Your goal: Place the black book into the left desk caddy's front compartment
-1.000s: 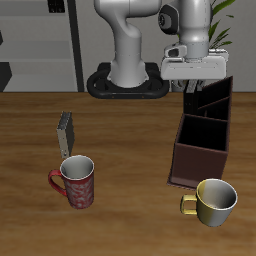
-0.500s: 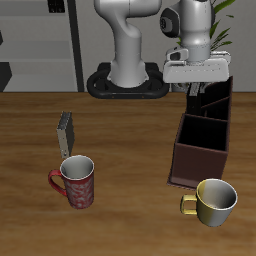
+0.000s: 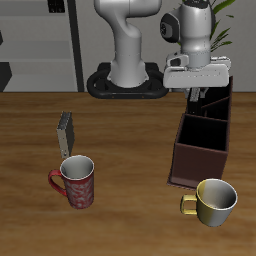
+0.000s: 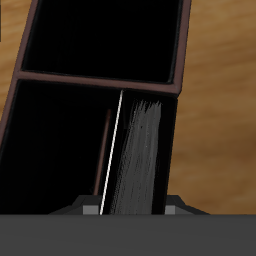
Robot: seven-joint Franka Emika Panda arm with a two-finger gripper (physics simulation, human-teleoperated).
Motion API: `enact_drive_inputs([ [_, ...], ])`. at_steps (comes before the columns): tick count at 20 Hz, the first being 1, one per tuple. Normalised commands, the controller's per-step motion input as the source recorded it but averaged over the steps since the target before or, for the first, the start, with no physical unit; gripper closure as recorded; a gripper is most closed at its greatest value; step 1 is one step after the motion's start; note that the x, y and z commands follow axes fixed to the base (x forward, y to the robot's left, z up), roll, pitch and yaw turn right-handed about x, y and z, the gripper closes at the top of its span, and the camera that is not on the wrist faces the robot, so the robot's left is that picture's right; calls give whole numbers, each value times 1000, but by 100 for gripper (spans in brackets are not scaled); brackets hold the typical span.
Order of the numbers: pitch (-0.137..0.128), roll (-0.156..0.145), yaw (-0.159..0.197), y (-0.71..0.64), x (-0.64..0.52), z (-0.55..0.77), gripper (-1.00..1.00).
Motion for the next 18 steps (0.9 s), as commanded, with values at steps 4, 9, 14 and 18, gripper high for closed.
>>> enact_drive_inputs([
  [4, 17, 4, -6, -6, 0, -117, 100],
  [9, 19, 7, -7, -8, 0, -151, 100],
  [14, 21, 11, 6, 32, 23, -157, 100],
  [18, 14, 12, 2, 27, 10, -76, 100],
])
